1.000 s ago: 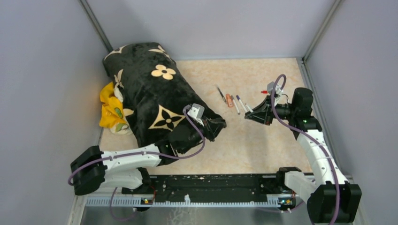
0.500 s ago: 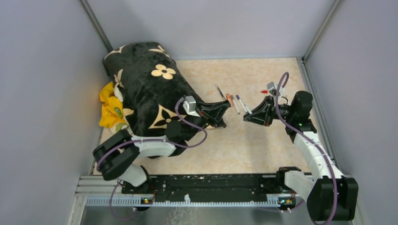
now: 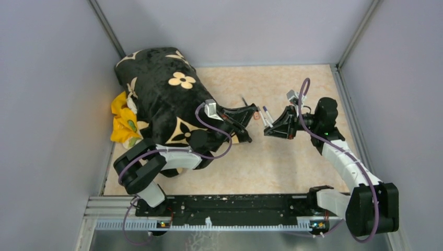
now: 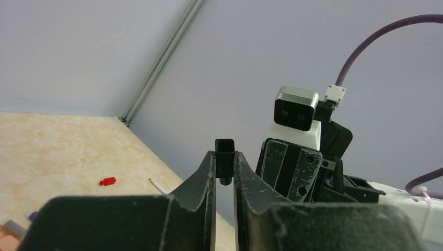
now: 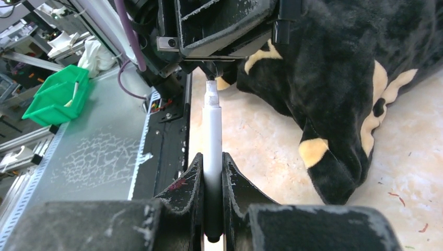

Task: Insert the pens into the pen caps
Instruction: Insert the pen cap onto the pen.

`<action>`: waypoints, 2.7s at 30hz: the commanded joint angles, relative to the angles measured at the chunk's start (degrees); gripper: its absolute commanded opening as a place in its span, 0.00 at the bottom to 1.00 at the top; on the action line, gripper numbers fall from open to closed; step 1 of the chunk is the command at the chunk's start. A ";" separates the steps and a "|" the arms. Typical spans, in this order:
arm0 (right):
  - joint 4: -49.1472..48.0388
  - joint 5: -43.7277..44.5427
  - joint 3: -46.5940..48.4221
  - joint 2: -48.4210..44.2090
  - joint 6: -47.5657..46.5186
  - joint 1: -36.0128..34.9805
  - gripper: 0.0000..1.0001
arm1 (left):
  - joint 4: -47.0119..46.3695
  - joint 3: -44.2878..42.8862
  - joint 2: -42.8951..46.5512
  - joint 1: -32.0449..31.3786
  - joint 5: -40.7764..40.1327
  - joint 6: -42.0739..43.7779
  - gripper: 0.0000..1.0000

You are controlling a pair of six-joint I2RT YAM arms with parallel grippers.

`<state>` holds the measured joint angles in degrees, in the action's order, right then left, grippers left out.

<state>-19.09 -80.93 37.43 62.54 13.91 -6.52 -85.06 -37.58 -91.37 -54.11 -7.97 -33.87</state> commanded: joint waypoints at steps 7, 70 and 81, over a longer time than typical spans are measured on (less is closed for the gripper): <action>-4.35 2.00 1.68 0.04 3.05 -1.77 0.00 | -17.68 -3.23 -2.48 0.15 2.14 -8.92 0.00; -1.30 6.52 1.22 -0.38 1.66 -1.67 0.00 | -17.65 -3.60 -3.63 0.14 4.08 -10.81 0.00; 3.18 7.47 2.43 -0.49 -1.71 -1.65 0.00 | -17.69 -2.89 -2.66 0.14 3.23 -9.09 0.00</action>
<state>-16.45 -73.32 37.58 63.16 14.44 -7.88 -85.30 -41.23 -95.07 -54.11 -3.97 -44.27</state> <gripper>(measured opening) 0.080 0.177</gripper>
